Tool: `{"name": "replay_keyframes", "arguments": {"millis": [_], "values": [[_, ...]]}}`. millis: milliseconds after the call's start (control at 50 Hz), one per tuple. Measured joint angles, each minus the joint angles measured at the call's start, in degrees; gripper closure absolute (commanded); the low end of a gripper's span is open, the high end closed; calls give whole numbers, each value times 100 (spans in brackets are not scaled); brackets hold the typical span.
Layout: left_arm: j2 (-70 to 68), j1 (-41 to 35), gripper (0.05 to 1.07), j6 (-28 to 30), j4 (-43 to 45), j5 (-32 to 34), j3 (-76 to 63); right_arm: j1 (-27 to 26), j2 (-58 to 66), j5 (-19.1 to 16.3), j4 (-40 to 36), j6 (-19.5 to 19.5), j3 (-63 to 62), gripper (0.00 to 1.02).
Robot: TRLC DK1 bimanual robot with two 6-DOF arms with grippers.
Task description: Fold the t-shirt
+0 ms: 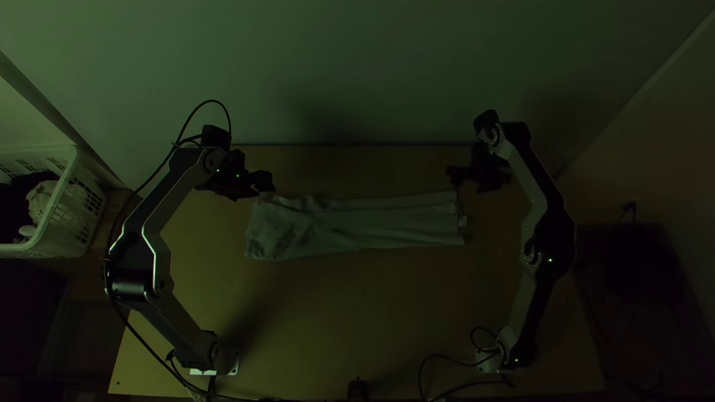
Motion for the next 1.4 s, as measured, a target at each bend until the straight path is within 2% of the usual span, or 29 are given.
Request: {"name": "replay_keyframes", "arguments": {"millis": [100, 300, 480, 740, 1040, 1400], "values": [[-2, 111, 9, -26, 9, 378, 20, -155, 0, 0, 0, 66, 221, 3], [-63, 409, 9, -28, 50, 623, -55, -382, -7, 0, -2, 160, 297, 3], [-297, 938, 10, 39, 50, 1539, -435, -407, -245, 0, -4, 173, 295, 3], [-439, 1587, 9, 632, 50, 2358, -1296, -391, -662, -7, -4, 170, 295, 3], [-352, 1954, 9, 1729, 52, 2597, -2092, -201, -826, -24, -4, 149, 186, 3], [212, 2124, 10, 2157, 127, 2597, -2240, -177, -1021, -22, 24, 149, -278, 4]]}}
